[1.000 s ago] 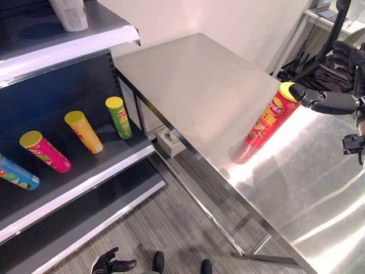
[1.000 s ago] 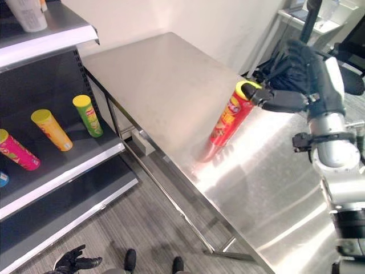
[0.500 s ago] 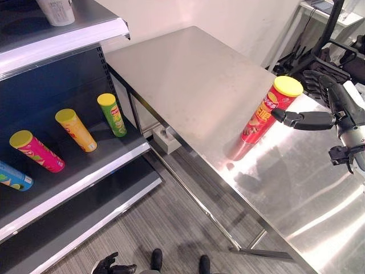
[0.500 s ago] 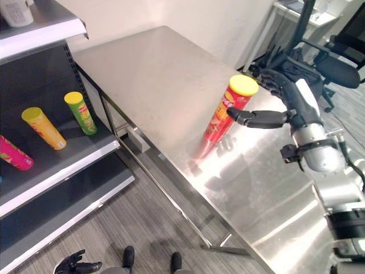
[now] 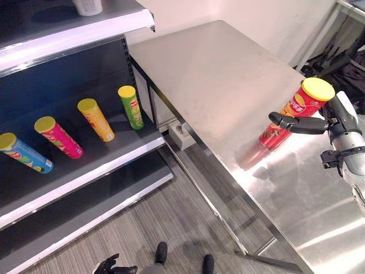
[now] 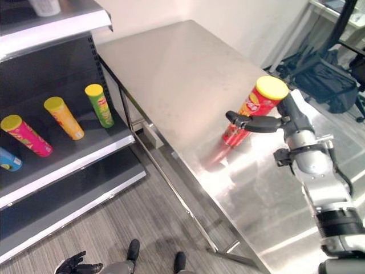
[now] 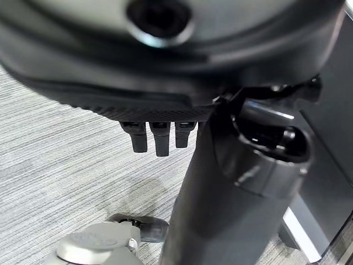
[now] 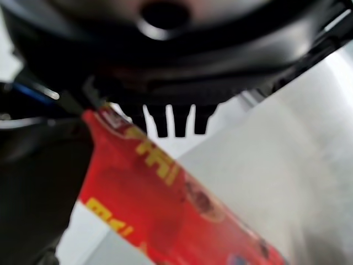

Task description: Put the goods on the table back onto the shelves and tidy them up.

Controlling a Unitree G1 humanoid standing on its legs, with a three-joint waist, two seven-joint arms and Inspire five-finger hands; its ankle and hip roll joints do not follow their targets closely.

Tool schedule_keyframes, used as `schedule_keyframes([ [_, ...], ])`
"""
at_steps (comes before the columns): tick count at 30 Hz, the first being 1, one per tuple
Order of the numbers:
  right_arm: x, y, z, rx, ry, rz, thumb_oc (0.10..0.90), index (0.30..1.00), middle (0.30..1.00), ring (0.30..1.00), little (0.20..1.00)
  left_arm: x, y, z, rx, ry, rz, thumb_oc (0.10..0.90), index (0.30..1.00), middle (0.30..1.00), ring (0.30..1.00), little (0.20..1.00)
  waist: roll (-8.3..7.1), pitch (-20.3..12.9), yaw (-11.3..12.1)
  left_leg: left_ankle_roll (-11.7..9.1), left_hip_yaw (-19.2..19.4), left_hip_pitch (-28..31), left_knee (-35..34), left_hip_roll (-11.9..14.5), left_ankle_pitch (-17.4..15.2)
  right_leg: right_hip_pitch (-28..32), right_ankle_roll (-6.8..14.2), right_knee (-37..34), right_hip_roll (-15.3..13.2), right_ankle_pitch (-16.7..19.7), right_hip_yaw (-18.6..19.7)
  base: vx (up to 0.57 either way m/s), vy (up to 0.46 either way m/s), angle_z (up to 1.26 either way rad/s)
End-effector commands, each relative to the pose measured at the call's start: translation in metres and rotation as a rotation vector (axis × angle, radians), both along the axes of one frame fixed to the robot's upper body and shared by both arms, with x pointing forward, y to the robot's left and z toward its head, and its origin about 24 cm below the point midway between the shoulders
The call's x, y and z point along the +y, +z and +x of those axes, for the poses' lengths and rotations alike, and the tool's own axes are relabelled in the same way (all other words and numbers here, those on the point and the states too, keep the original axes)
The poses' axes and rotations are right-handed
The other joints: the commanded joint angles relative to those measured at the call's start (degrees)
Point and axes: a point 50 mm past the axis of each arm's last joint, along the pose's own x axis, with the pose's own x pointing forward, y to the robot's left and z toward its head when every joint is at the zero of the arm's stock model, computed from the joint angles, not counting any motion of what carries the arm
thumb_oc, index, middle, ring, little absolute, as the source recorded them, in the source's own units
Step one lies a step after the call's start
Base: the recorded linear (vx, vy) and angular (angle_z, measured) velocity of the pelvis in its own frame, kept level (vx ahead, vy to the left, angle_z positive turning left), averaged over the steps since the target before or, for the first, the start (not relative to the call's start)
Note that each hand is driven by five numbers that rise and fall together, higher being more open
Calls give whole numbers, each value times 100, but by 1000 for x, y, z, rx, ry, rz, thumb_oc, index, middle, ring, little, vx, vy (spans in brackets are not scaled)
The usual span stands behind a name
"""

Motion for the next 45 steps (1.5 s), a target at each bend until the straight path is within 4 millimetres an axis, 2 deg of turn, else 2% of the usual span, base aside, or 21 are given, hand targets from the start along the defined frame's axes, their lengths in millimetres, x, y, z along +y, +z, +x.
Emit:
schedule_keyframes([
  [1, 5, 65, 1, -274, -10, -29, 800, 900, 900, 900, 900, 14, 8, 10, -38, -19, 68, 800, 900, 900, 900, 900, -179, -323, 82, -351, 488, 167, 25, 309, -551, -89, 184, 82, 5, -137, -32, 34, -11, 2],
  [6, 1, 64, 2, -270, -32, -22, 800, 900, 900, 900, 900, 14, 8, 9, -37, -14, 67, 800, 900, 900, 900, 900, -175, -334, 109, -345, 442, 196, 25, 298, -571, -40, 177, 82, -13, -161, -86, 21, -6, 1],
  [7, 2, 64, 3, -283, -39, -13, 400, 300, 300, 300, 300, 13, 7, 8, -34, -15, 68, 800, 900, 900, 900, 900, -170, -337, 124, -339, 430, 203, 25, 296, -581, -28, 178, 82, -22, -168, -91, 36, -12, 2],
  [21, 17, 76, -12, -473, -21, 51, 400, 300, 300, 300, 300, 15, 8, 8, -39, 15, 80, 800, 900, 900, 900, 900, -165, -415, 187, -328, 327, 376, 25, 329, -645, 148, 114, 82, 39, -291, -75, 5, -16, 2],
  [25, 64, 90, -39, -674, 184, 80, 400, 300, 300, 300, 300, 16, 8, 4, -34, 32, 83, 800, 900, 900, 900, 900, -105, -284, 433, -470, -26, 153, 25, 422, -331, 125, -19, 82, 219, -407, -238, -168, -150, 50],
  [26, 69, 92, -41, -689, 205, 77, 400, 300, 300, 300, 300, 16, 9, 6, -40, 31, 83, 800, 900, 900, 900, 900, -105, -240, 464, -496, -85, 55, 25, 423, -253, 91, -31, 82, 235, -413, -280, -414, -173, 102],
  [27, 92, 104, -52, -760, 319, 45, 400, 300, 300, 300, 300, 15, 13, 20, -103, 48, 71, 800, 900, 900, 900, 900, -80, -59, 605, -535, -111, -334, 60, 397, -68, -24, -54, 82, 216, -454, -573, -506, -19, 146],
  [28, 106, 106, -59, -774, 388, 11, 400, 300, 300, 300, 300, 11, 17, 33, -146, 36, 57, 800, 900, 900, 900, 900, -125, 58, 498, -446, 812, -569, 554, 598, -197, -128, -28, 82, -69, -306, -1018, -485, 31, 185],
  [30, 111, 106, -60, -773, 415, 19, 400, 300, 300, 300, 300, 11, 17, 34, -145, 34, 59, 800, 900, 900, 900, 900, -135, 41, 477, -436, 921, -588, 721, 660, -296, -191, -11, 82, -149, -219, -1108, -191, 143, 189],
  [31, 122, 101, -62, -741, 482, -3, 400, 300, 300, 300, 300, 8, 14, 32, -136, 40, 52, 800, 900, 900, 900, 900, -97, 26, 401, -527, 920, -315, 963, 1001, -526, -152, 11, 82, -320, -115, -1292, -48, 332, 91],
  [32, 127, 96, -63, -706, 517, -23, 400, 300, 300, 300, 300, 6, 13, 29, -131, 44, 43, 800, 900, 900, 900, 900, -36, -32, 340, -606, 903, -75, 873, 1304, -485, -115, 56, 82, -424, -81, -1381, -19, 525, 62],
  [34, 134, 89, -62, -667, 545, -41, 400, 300, 300, 300, 300, 3, 11, 28, -125, 31, 41, 800, 900, 900, 900, 900, 99, -129, 278, -745, 875, 212, 581, 1535, -357, -90, 154, 100, -572, -20, -1468, 20, 466, 73],
  [36, 138, 86, -62, -652, 558, -66, 400, 300, 300, 300, 300, -1, 12, 32, -132, -2, 36, 800, 900, 900, 900, 900, 205, -220, 235, -760, 994, 350, 218, 1495, -341, -115, 243, 119, -665, 55, -1528, 10, 438, 79],
  [37, 143, 81, -61, -627, 569, -89, 400, 300, 300, 300, 300, -5, 12, 34, -129, -46, 34, 800, 900, 900, 900, 900, 275, -300, 223, -726, 1051, 371, 91, 1314, -470, -150, 363, 111, -835, 189, -1528, 2, 543, 19],
  [39, 148, 78, -58, -611, 580, -105, 400, 300, 300, 300, 300, -4, 12, 37, -128, -60, 46, 800, 900, 900, 900, 900, 240, -309, 232, -608, 1066, 376, 87, 1034, -618, -248, 473, 120, -1101, 406, -1478, -70, 607, -4],
  [40, 159, 81, -56, -623, 602, -160, 400, 300, 300, 300, 300, 4, 16, 41, -136, -49, 80, 800, 900, 900, 900, 900, 184, -270, 294, -386, 1129, 249, 43, 612, -783, -511, 643, 115, -1473, 695, -1392, -133, 746, -32],
  [41, 162, 79, -52, -603, 594, -198, 400, 300, 300, 300, 300, 12, 17, 37, -122, -33, 104, 800, 900, 900, 900, 900, 162, -253, 344, -272, 1216, 251, 25, 379, -902, -609, 701, 178, -1652, 803, -1298, -118, 609, -28],
  [42, 162, 79, -52, -603, 595, -198, 400, 300, 300, 300, 300, 12, 17, 37, -122, -32, 104, 800, 900, 900, 900, 900, 157, -254, 346, -268, 1222, 250, 25, 373, -903, -615, 705, 179, -1658, 805, -1291, -1, 384, -19],
  [43, 165, 77, -51, -590, 600, -224, 400, 300, 300, 300, 300, 19, 18, 36, -112, -19, 126, 800, 900, 900, 900, 900, 142, -222, 259, -176, 1185, 196, 25, 271, -898, -827, 638, 392, -1573, 831, -786, 21, 223, 15],
  [44, 166, 77, -49, -581, 596, -234, 400, 300, 300, 300, 300, 21, 20, 38, -117, -20, 133, 800, 900, 900, 900, 900, 150, -175, 206, -126, 1143, 186, 25, 233, -877, -944, 574, 568, -1344, 717, -310, 36, 320, 21],
  [45, 167, 76, -47, -566, 599, -243, 400, 300, 300, 300, 300, 22, 22, 41, -124, -28, 132, 800, 900, 900, 900, 900, 180, -83, 139, -43, 1055, 173, 25, 168, -824, -1097, 479, 816, -813, 380, 327, 37, 194, 10],
])
